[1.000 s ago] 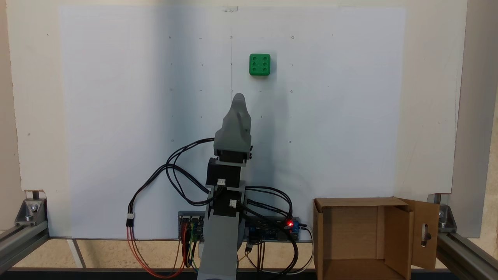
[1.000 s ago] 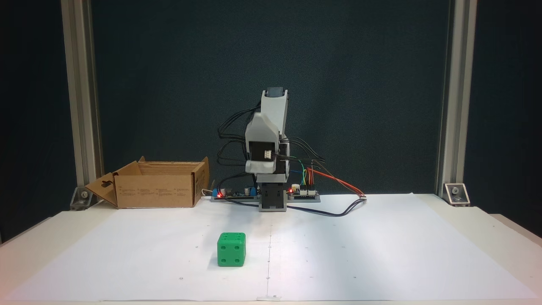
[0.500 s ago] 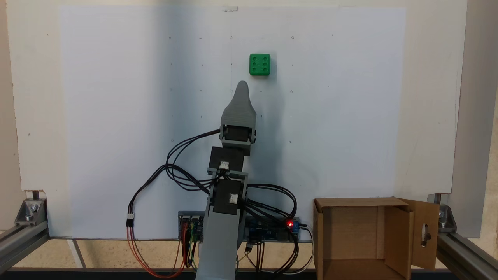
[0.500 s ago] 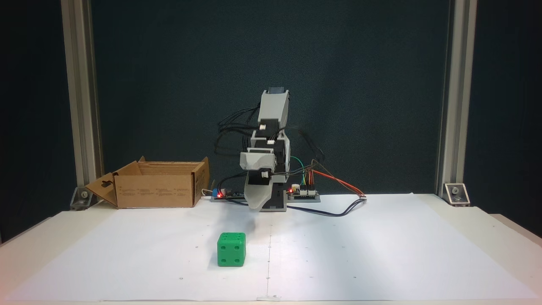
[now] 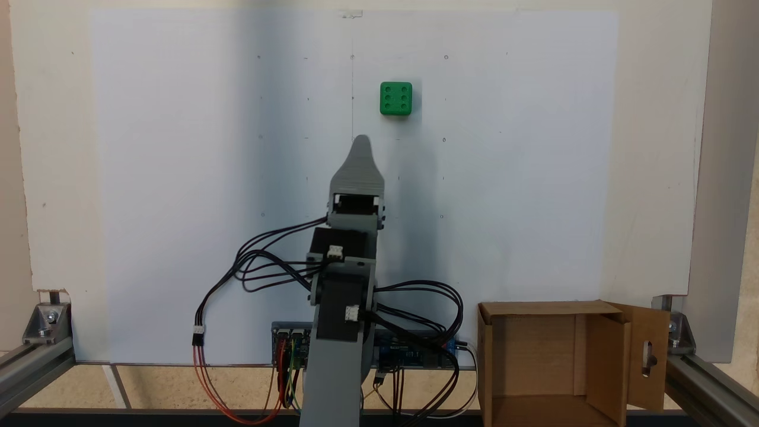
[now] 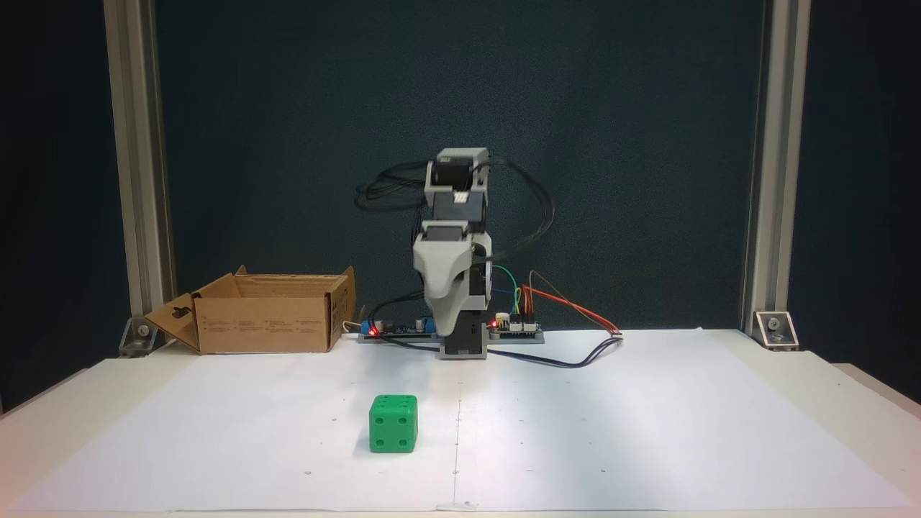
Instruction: Grasp a green dice and put it in the bin.
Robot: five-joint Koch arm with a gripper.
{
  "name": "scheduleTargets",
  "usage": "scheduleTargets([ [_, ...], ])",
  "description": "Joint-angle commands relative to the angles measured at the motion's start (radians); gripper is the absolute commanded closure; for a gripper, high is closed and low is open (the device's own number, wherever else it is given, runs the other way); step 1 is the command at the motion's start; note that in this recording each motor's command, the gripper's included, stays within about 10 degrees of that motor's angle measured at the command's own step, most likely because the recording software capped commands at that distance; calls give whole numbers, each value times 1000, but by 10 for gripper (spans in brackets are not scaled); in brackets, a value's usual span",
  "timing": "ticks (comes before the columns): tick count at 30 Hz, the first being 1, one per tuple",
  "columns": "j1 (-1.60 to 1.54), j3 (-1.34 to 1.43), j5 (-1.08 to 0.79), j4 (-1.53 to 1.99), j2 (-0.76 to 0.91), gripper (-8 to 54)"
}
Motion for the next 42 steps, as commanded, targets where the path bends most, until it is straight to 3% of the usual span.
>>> scheduleTargets([
  [1, -29, -106, 37, 161, 107, 22],
  [9, -17, -356, 54, 591, -14, 22],
  [25, 207, -1085, -78, 882, -637, 20],
  [35, 218, -1267, -287, 985, -798, 6],
  [42, 216, -1331, -311, 986, -862, 8],
])
